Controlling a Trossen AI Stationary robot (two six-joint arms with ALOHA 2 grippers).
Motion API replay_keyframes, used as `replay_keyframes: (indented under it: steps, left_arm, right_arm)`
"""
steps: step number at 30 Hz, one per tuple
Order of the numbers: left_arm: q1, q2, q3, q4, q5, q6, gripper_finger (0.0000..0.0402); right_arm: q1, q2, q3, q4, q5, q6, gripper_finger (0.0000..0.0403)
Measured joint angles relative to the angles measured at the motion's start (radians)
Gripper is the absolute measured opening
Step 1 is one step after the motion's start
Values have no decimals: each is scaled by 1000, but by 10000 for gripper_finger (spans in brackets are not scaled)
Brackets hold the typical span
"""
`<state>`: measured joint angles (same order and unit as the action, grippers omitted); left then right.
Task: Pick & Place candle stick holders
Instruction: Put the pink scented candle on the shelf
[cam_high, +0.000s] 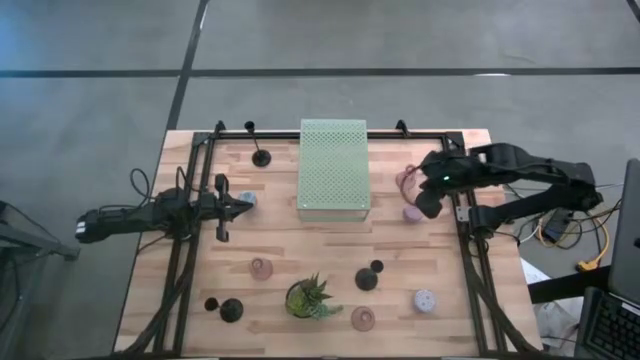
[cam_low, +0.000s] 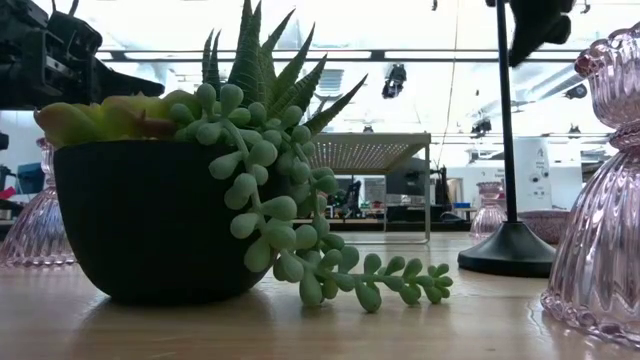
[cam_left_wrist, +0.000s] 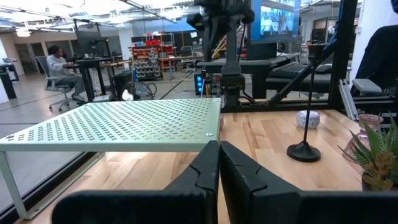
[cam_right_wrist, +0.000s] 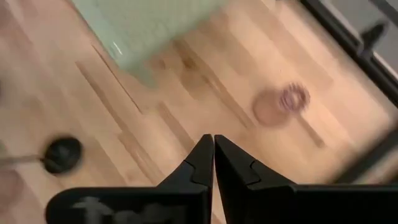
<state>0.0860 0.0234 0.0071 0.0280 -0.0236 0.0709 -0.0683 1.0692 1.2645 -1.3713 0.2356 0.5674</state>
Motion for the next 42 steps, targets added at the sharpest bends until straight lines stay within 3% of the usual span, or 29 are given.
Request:
replay_keyframes:
  steps: [4,10,18,26,35,42]
  left_arm:
    - [0,0,0,-1,0,0,19]
    - [0,0,0,-3,0,0,19]
    - [0,0,0,-3,0,0,19]
    - [0,0,0,-3,0,0,19]
    - [0,0,0,-3,0,0,19]
    - [0,0,0,-4,0,0,19]
  right_arm:
    - [-14,50,9,-116,-7,73,9]
    - [-39,66,-49,-114,-84,78,25]
    - [-102,59,-161,-17,-124,72,148]
    - [-148,84,-280,47,-131,196,270]
    - [-181,96,-400,194,-133,237,360]
    - [-215,106,-500,312,-145,242,398]
